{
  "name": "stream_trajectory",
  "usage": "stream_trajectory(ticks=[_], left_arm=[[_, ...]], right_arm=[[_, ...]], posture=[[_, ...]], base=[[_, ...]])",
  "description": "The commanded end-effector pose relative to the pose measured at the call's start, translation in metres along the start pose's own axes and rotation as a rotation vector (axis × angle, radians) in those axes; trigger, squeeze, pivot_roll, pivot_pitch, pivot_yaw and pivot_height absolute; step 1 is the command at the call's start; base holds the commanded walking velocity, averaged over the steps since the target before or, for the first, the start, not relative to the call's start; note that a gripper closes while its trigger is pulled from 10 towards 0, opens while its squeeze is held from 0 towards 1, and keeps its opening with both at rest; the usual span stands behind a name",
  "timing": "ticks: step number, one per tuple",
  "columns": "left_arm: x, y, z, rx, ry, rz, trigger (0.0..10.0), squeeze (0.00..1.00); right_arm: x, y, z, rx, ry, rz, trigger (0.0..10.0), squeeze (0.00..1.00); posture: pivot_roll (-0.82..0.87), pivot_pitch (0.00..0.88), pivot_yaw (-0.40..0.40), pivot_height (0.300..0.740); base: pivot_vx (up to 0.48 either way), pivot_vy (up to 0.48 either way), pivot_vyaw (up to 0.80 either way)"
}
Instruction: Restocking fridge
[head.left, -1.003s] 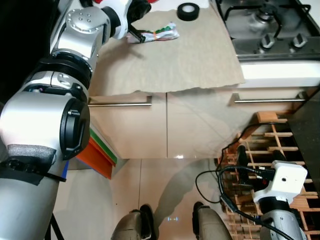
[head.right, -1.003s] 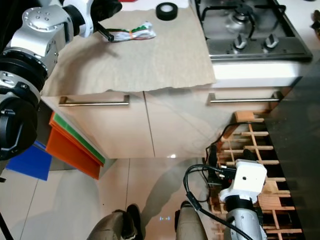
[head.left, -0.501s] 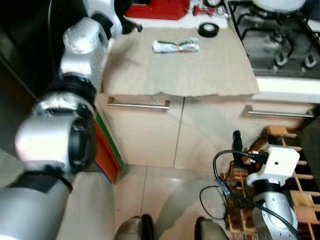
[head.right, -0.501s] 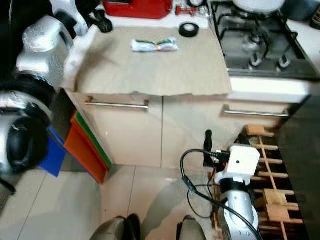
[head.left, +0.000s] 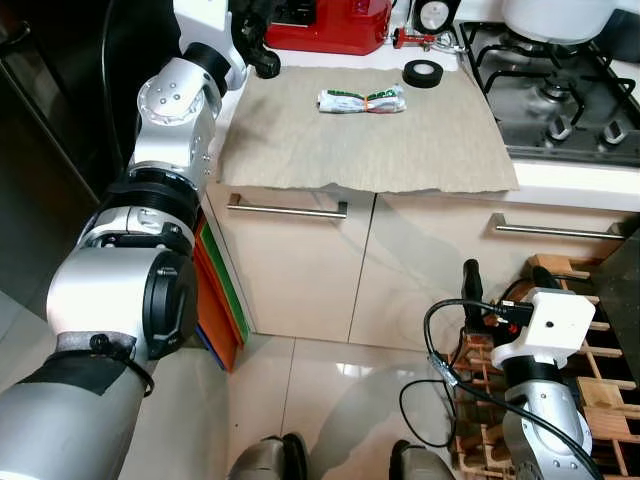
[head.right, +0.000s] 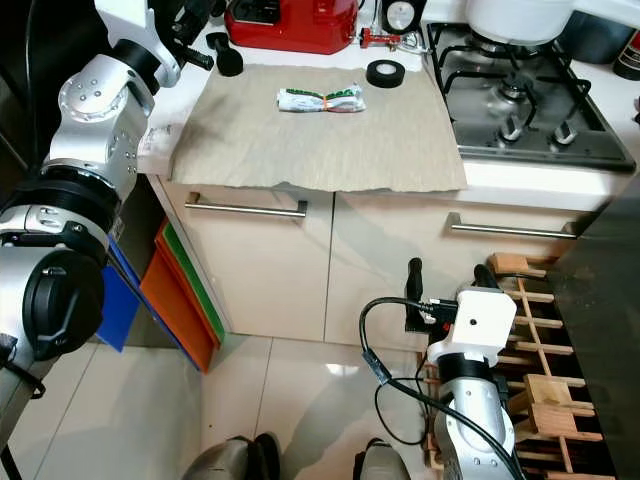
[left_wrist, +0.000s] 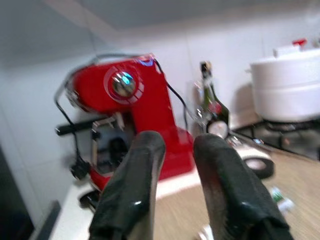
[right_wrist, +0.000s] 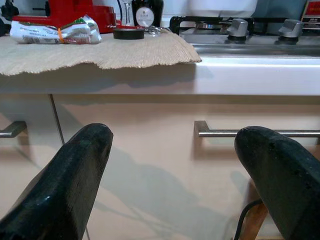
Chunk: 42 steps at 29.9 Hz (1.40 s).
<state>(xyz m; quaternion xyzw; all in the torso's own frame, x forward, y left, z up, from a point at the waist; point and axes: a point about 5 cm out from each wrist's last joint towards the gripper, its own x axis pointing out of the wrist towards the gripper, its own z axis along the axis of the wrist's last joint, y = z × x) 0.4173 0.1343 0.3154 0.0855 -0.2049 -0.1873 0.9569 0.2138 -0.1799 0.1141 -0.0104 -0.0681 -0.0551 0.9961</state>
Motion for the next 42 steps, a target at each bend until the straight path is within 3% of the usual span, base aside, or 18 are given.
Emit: stream_trajectory(ticks=[1,8,22,23,32,34,39,42], left_arm=[[0.002,-0.005,-0.001,0.013,0.018,-0.038,10.0,1.00],[0.007,-0.013,0.005,0.052,0.018,-0.099,10.0,1.00],[0.029,-0.012,0.051,0.223,-0.001,-0.052,10.0,1.00],[0.032,-0.013,0.055,0.246,0.008,-0.045,10.0,0.00],[0.036,-0.030,0.041,0.326,0.135,-0.118,10.0,0.00],[0.035,-0.035,0.034,0.375,0.175,-0.134,10.0,0.00],[0.036,-0.040,0.031,0.364,0.204,-0.158,10.0,0.00],[0.036,-0.041,0.029,0.403,0.222,-0.155,10.0,0.00]], right_arm=[[-0.003,0.000,-0.002,-0.006,0.002,0.004,10.0,0.00],[-0.004,-0.001,-0.003,-0.009,0.002,0.001,10.0,0.00],[-0.004,-0.002,-0.003,-0.009,-0.002,-0.012,10.0,0.00],[-0.005,-0.002,-0.003,-0.009,-0.001,-0.015,10.0,0.00],[-0.012,-0.003,-0.004,-0.006,0.010,-0.031,10.0,0.00],[-0.014,-0.002,-0.003,-0.004,0.011,-0.037,10.0,0.00],[-0.018,-0.002,-0.003,-0.004,0.013,-0.039,10.0,0.00],[-0.021,-0.001,-0.002,-0.004,0.018,-0.040,10.0,0.00]], posture=[[-0.17,0.064,0.078,0.740],[-0.17,0.064,0.078,0.740],[-0.19,0.073,0.089,0.740],[-0.20,0.076,0.091,0.740],[-0.21,0.094,0.105,0.740],[-0.22,0.101,0.107,0.740],[-0.24,0.115,0.108,0.740],[-0.25,0.123,0.111,0.740]], base=[[0.000,0.000,0.00],[0.000,0.000,0.00],[0.000,0.000,0.00],[0.000,0.000,0.00],[0.000,0.000,0.00],[0.000,0.000,0.00],[0.000,0.000,0.00],[0.000,0.000,0.00]])
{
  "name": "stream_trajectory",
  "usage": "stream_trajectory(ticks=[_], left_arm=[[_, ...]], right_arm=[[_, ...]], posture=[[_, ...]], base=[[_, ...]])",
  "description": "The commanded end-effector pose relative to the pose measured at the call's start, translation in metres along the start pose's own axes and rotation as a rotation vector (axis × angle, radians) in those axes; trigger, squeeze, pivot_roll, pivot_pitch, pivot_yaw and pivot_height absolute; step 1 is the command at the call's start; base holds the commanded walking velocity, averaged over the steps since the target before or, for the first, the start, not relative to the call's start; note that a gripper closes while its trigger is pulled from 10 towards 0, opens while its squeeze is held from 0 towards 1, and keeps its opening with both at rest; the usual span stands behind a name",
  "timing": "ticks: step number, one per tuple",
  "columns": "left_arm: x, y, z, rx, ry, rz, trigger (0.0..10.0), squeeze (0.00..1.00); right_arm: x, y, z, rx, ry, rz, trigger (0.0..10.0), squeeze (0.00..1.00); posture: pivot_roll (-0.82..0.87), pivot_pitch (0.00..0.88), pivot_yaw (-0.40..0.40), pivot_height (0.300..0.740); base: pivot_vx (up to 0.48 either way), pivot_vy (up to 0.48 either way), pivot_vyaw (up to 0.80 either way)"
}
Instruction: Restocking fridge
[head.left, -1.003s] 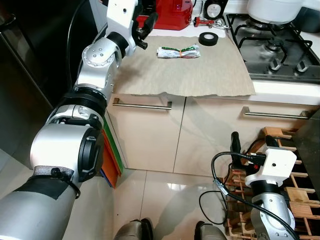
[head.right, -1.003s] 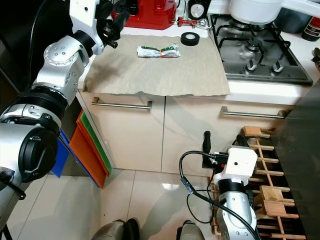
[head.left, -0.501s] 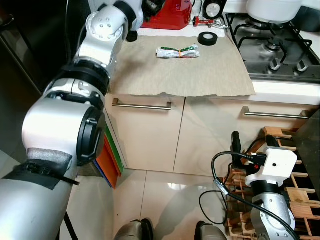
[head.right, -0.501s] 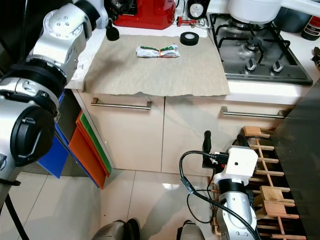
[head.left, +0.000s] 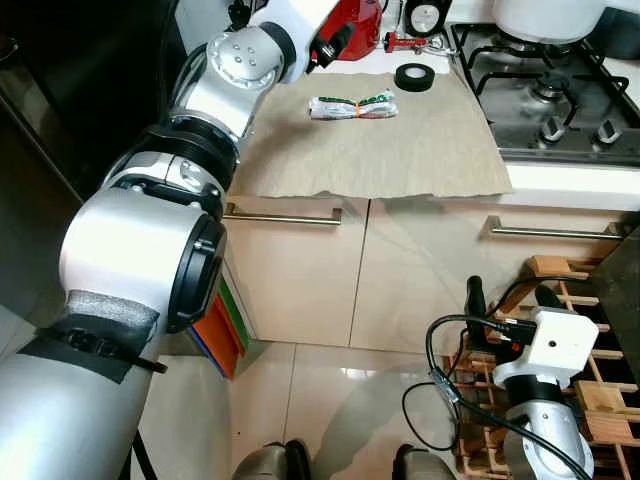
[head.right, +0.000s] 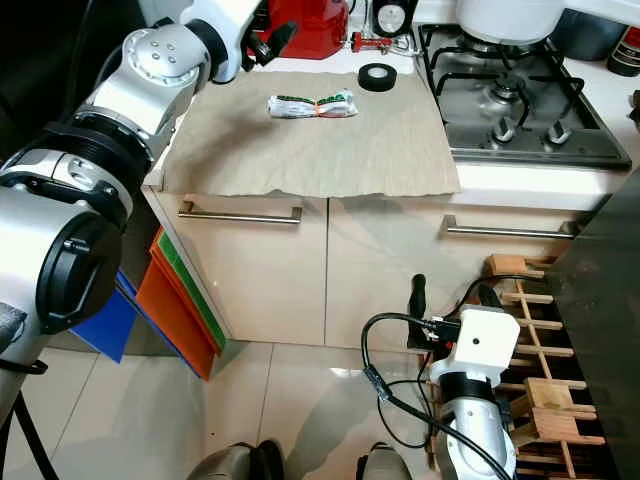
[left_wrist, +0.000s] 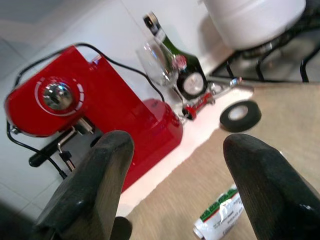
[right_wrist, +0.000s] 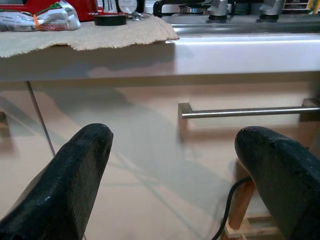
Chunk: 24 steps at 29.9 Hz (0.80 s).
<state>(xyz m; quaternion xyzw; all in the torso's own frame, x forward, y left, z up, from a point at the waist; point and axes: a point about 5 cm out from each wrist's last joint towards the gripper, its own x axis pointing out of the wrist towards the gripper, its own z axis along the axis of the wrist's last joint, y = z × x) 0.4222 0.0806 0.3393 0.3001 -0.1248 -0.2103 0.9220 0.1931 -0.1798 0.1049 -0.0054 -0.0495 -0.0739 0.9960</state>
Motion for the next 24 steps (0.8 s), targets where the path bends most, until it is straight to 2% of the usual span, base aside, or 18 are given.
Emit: stream_trajectory(ticks=[1,4,5,9,14,23,24], left_arm=[[0.001,0.002,0.002,0.037,0.024,0.001,10.0,0.00],[0.000,0.002,-0.001,0.041,0.040,-0.002,10.0,0.00],[-0.001,0.003,-0.004,0.047,0.062,0.001,10.0,0.00],[-0.002,0.007,-0.008,0.062,0.081,0.017,10.0,0.00],[-0.006,0.013,-0.016,0.084,0.134,0.032,10.0,0.00],[-0.009,0.016,-0.024,0.095,0.184,0.018,10.0,0.00],[-0.009,0.016,-0.025,0.094,0.188,0.022,10.0,0.09]], right_arm=[[-0.006,0.000,0.005,-0.009,-0.011,-0.010,10.0,0.00],[-0.013,0.000,0.005,-0.008,-0.002,-0.018,10.0,0.00],[-0.021,-0.001,0.006,-0.006,0.010,-0.022,10.0,0.00],[-0.031,-0.001,0.007,-0.005,0.025,-0.022,10.0,0.00],[-0.053,-0.003,0.009,-0.022,0.070,-0.020,10.0,0.00],[-0.071,-0.006,0.013,-0.027,0.112,-0.042,10.0,0.00],[-0.072,-0.006,0.013,-0.027,0.116,-0.043,10.0,0.00]], posture=[[-0.27,0.144,0.115,0.740],[-0.28,0.154,0.116,0.740],[-0.30,0.175,0.118,0.740],[-0.31,0.188,0.120,0.740],[-0.35,0.238,0.122,0.740],[-0.39,0.279,0.123,0.740],[-0.39,0.279,0.123,0.740]], base=[[0.000,0.000,0.00],[0.000,0.000,0.00],[0.000,0.000,0.00],[0.000,0.000,0.00],[0.000,0.000,0.00],[0.000,0.000,0.00],[0.000,0.000,0.00]])
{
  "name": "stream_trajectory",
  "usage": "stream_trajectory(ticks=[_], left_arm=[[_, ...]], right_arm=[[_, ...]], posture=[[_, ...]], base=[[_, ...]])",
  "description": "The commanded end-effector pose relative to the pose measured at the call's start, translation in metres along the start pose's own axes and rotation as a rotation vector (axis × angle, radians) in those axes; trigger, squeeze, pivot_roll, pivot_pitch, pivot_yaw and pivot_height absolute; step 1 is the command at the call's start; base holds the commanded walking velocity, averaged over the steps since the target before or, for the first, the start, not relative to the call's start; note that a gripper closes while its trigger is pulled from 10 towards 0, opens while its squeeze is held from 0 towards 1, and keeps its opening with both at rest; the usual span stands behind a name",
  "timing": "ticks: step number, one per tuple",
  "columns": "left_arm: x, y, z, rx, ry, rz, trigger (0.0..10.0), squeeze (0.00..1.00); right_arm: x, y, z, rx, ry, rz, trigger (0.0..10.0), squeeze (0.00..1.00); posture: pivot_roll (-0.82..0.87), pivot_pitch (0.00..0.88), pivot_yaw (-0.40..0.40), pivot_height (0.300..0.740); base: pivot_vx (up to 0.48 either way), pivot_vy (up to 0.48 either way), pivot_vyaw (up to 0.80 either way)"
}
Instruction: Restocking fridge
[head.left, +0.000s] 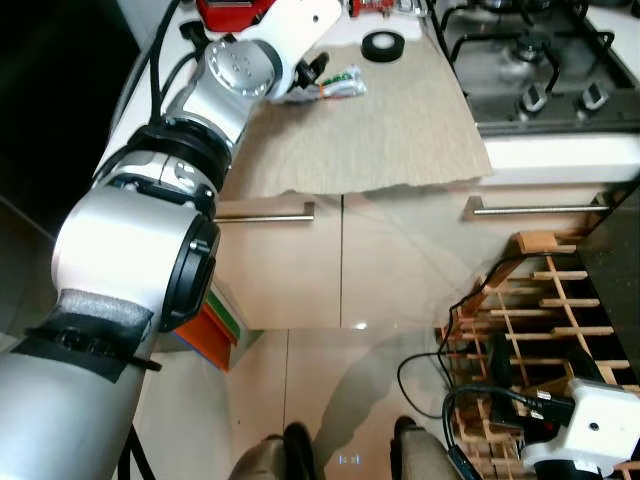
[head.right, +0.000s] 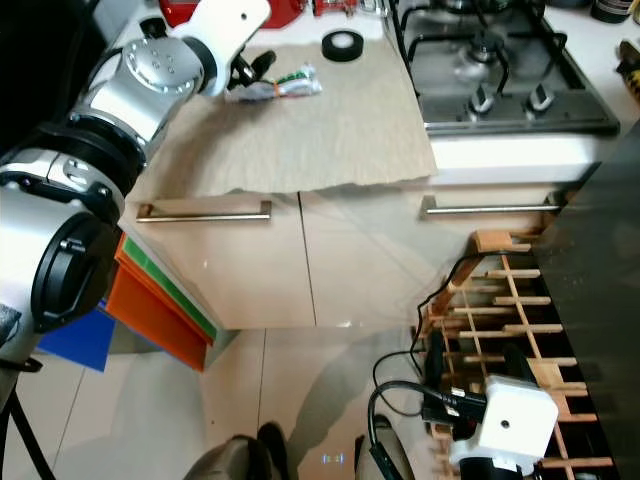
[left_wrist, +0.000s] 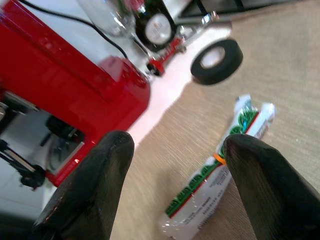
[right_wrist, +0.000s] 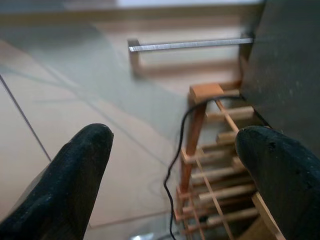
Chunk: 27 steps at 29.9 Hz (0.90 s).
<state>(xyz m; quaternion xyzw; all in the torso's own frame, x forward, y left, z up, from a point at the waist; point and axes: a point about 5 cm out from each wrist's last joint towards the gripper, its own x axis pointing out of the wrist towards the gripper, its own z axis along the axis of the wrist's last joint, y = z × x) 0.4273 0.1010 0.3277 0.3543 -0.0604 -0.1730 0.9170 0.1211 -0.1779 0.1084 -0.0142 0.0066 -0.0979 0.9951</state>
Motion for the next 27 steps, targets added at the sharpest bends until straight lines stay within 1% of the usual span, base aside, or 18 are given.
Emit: stream_trajectory(ticks=[1,10,17,18,19,20,27], left_arm=[[-0.002,0.005,-0.006,0.013,0.034,0.004,10.0,1.00],[-0.001,-0.003,-0.015,0.055,0.083,-0.028,10.0,1.00],[-0.002,-0.003,-0.017,0.076,0.105,-0.036,10.0,1.00],[-0.002,-0.002,-0.018,0.075,0.112,-0.036,10.0,0.73],[-0.002,-0.002,-0.018,0.075,0.112,-0.036,10.0,0.73],[-0.002,-0.001,-0.019,0.066,0.119,-0.034,10.0,0.00],[-0.003,0.001,-0.020,0.038,0.115,0.000,10.0,0.00]], right_arm=[[-0.003,0.003,0.003,0.002,0.008,0.003,10.0,0.00],[-0.010,0.006,0.004,0.007,0.033,0.006,10.0,0.00],[-0.015,0.006,0.004,0.007,0.046,0.001,10.0,0.00],[-0.017,0.006,0.004,0.007,0.047,-0.005,10.0,0.00],[-0.017,0.006,0.004,0.007,0.047,-0.005,10.0,0.00],[-0.018,0.006,0.003,0.006,0.049,-0.013,10.0,0.00],[-0.021,0.005,0.004,0.004,0.049,-0.031,10.0,0.00]], posture=[[-0.39,0.286,0.123,0.740],[-0.39,0.310,0.120,0.740],[-0.41,0.302,0.127,0.740],[-0.42,0.296,0.133,0.740],[-0.42,0.296,0.133,0.740],[-0.43,0.287,0.141,0.740],[-0.44,0.279,0.150,0.740]], base=[[0.000,0.000,0.00],[0.000,0.000,0.00],[0.000,0.000,0.00],[0.000,0.000,0.00],[0.000,0.000,0.00],[0.000,0.000,0.00],[0.000,0.000,0.00]])
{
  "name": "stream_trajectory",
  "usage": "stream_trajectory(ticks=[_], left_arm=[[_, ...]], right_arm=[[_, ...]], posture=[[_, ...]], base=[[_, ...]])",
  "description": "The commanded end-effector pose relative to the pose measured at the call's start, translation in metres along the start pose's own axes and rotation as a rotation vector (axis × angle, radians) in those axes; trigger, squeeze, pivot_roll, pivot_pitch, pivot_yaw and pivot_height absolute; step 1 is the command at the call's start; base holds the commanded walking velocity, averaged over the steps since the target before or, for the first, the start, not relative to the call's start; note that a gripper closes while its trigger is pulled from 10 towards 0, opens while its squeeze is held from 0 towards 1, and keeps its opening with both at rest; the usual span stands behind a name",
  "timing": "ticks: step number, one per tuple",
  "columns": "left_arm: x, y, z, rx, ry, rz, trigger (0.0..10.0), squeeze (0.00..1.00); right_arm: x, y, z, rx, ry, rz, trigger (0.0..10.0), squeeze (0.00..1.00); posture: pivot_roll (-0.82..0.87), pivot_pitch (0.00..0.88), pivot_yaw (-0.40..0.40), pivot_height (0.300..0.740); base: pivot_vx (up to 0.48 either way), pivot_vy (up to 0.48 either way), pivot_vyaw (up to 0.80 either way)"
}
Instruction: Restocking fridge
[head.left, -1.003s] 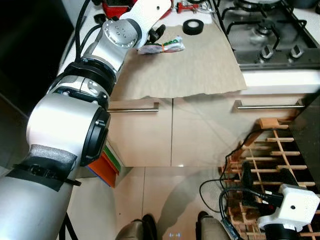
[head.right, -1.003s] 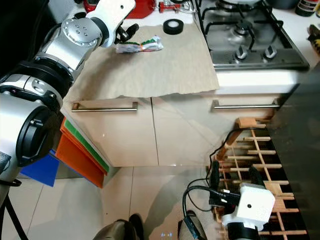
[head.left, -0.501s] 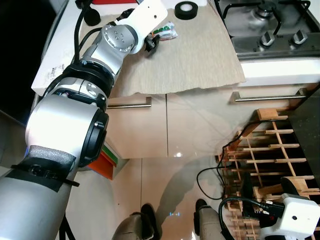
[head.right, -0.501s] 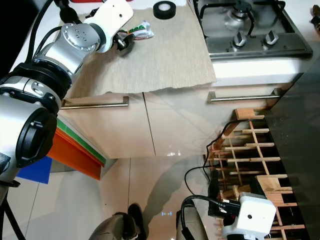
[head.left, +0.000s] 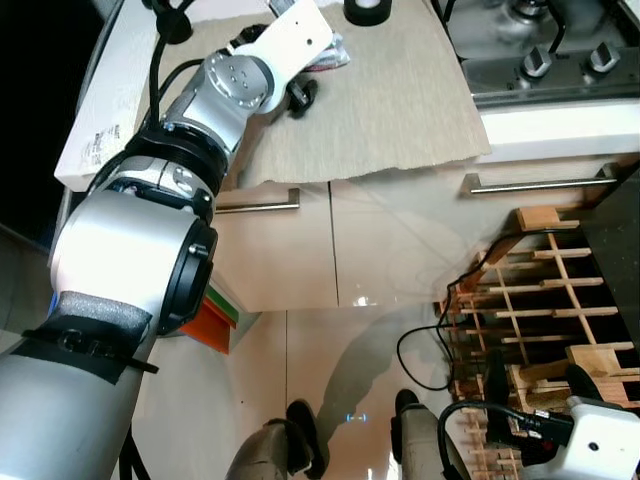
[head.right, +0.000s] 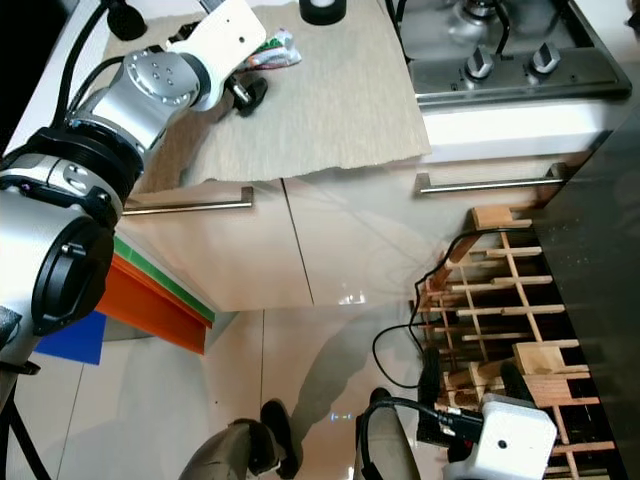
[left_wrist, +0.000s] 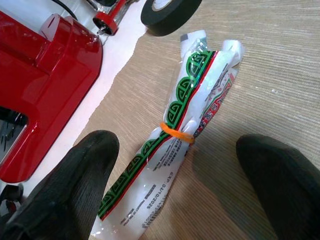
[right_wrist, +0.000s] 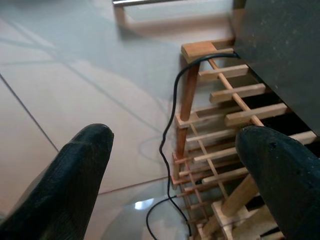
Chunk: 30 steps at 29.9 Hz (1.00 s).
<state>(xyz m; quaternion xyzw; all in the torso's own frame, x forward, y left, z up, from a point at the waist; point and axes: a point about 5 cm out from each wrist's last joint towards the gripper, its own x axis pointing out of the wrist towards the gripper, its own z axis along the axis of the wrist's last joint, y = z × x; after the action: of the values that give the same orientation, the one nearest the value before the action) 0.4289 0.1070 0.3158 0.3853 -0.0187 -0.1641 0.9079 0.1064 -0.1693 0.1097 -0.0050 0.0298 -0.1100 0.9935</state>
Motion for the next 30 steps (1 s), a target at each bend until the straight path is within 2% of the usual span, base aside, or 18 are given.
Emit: stream_trajectory(ticks=[1,5,6,9,10,11,12,13,16,18,21,22,24,25,30], left_arm=[[-0.002,0.005,-0.007,-0.016,0.015,0.030,10.0,0.00],[0.000,0.000,-0.009,-0.016,0.009,0.038,10.0,0.00],[0.000,-0.002,-0.012,-0.029,0.020,0.037,0.0,0.00],[0.000,-0.003,-0.016,-0.040,0.033,0.040,0.0,0.00],[0.000,-0.008,-0.024,-0.062,0.066,0.018,0.0,0.00],[0.000,-0.012,-0.029,-0.133,0.083,-0.010,0.0,0.00],[0.000,-0.012,-0.029,-0.133,0.083,-0.010,0.0,0.00],[0.000,-0.017,-0.035,-0.182,0.105,-0.035,0.0,0.00],[0.000,-0.021,-0.040,-0.146,0.127,-0.047,0.0,0.00],[0.000,-0.023,-0.041,-0.150,0.128,-0.056,0.0,0.00],[0.001,-0.027,-0.039,-0.181,0.108,-0.092,0.0,0.00],[0.002,-0.031,-0.034,-0.238,0.065,-0.138,0.0,0.00],[0.002,-0.031,-0.034,-0.238,0.065,-0.138,0.0,0.00],[0.001,-0.033,-0.032,-0.278,0.036,-0.180,0.0,0.00],[-0.001,-0.034,-0.030,-0.360,-0.021,-0.264,0.0,0.00]], right_arm=[[-0.004,0.000,0.002,-0.010,-0.001,-0.011,10.0,0.00],[-0.004,0.000,0.003,-0.014,-0.007,-0.020,10.0,0.00],[-0.004,0.000,0.003,-0.015,-0.006,-0.019,10.0,0.00],[-0.004,0.000,0.003,-0.016,-0.006,-0.018,10.0,0.00],[-0.004,-0.001,0.003,-0.019,-0.005,-0.020,10.0,0.00],[-0.004,-0.001,0.002,-0.020,-0.004,-0.022,10.0,0.00],[-0.004,-0.001,0.002,-0.020,-0.004,-0.022,10.0,0.00],[-0.004,-0.002,0.003,-0.021,-0.005,-0.024,10.0,0.00],[-0.003,-0.001,0.003,-0.022,-0.007,-0.024,10.0,0.00],[-0.003,-0.001,0.003,-0.022,-0.007,-0.024,10.0,0.00],[0.000,-0.001,0.003,-0.021,-0.011,-0.022,10.0,0.00],[0.002,-0.001,0.004,-0.021,-0.018,-0.021,10.0,0.00],[0.002,-0.001,0.004,-0.021,-0.018,-0.021,10.0,0.00],[0.006,0.000,0.004,-0.020,-0.026,-0.011,10.0,0.00],[0.018,0.001,0.004,-0.019,-0.047,0.017,10.0,0.00]], posture=[[-0.45,0.278,0.150,0.740],[-0.45,0.280,0.146,0.740],[-0.45,0.281,0.144,0.740],[-0.45,0.281,0.142,0.740],[-0.45,0.282,0.142,0.740],[-0.45,0.282,0.142,0.740],[-0.45,0.282,0.142,0.740],[-0.45,0.283,0.141,0.740],[-0.45,0.284,0.139,0.740],[-0.45,0.284,0.139,0.740],[-0.44,0.282,0.138,0.740],[-0.43,0.280,0.134,0.740],[-0.43,0.280,0.134,0.740],[-0.42,0.270,0.129,0.740],[-0.38,0.250,0.109,0.740]], base=[[0.000,0.000,0.00],[0.000,0.000,0.00],[0.000,0.000,0.00],[0.000,0.000,0.00],[0.000,0.000,0.00],[0.000,0.000,0.00],[0.000,0.000,0.00],[0.000,0.000,0.00],[0.000,0.000,0.00],[0.000,0.000,0.00],[0.000,0.000,0.00],[0.000,0.000,0.00],[0.000,0.000,0.00],[0.000,0.000,0.00],[0.000,0.000,0.00]])
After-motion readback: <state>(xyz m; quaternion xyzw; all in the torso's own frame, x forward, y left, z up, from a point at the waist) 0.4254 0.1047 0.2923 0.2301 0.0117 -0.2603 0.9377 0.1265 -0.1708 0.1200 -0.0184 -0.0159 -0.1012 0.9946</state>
